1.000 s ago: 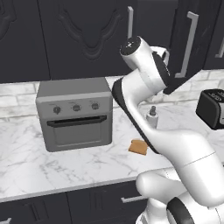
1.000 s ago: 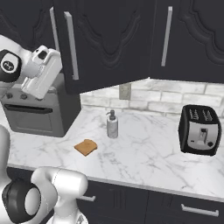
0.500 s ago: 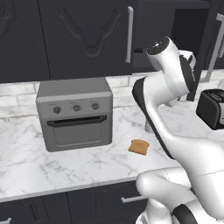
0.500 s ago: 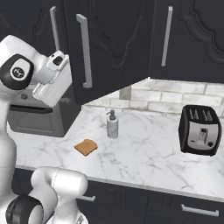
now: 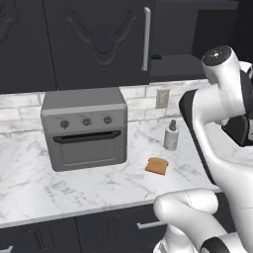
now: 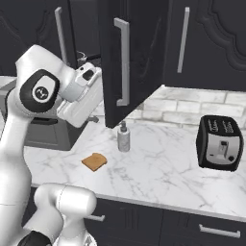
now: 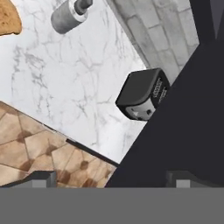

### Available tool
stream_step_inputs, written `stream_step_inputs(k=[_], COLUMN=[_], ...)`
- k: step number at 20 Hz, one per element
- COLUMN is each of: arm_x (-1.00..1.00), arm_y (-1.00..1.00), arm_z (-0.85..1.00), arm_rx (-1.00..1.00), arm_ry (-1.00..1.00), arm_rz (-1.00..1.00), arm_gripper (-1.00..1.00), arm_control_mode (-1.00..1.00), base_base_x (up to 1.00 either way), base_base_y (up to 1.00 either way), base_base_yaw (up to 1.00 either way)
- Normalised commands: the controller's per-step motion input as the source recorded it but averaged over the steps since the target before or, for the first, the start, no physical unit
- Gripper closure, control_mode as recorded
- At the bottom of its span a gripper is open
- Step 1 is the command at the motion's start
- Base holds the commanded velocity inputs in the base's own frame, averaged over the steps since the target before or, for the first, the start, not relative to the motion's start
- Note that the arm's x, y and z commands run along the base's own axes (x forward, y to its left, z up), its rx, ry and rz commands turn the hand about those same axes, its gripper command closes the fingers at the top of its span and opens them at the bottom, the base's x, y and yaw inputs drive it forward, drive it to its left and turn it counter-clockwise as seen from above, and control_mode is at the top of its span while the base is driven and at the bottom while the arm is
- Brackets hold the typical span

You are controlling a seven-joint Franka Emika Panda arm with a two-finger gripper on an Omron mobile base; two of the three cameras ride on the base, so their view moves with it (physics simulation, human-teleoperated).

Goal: Pick the pan from the cabinet and place it on the stove. Then turn on the stove burner for the pan.

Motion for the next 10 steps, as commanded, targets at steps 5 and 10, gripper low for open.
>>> stream_step_inputs(k=[5,10], arm_x=[-0.05,-0.04], arm_y=[-0.79,-0.67], arm_z=[-0.09,-0.11], arm_rx=[0.05,0.06], arm_ry=[0.0,0.0], arm_rz=[0.0,0.0], arm_gripper=[-1.0,-1.0], arm_control_mode=[-1.0,-1.0], base_base_x=[0.0,0.0], base_base_y=[0.0,0.0], base_base_yaw=[0.0,0.0])
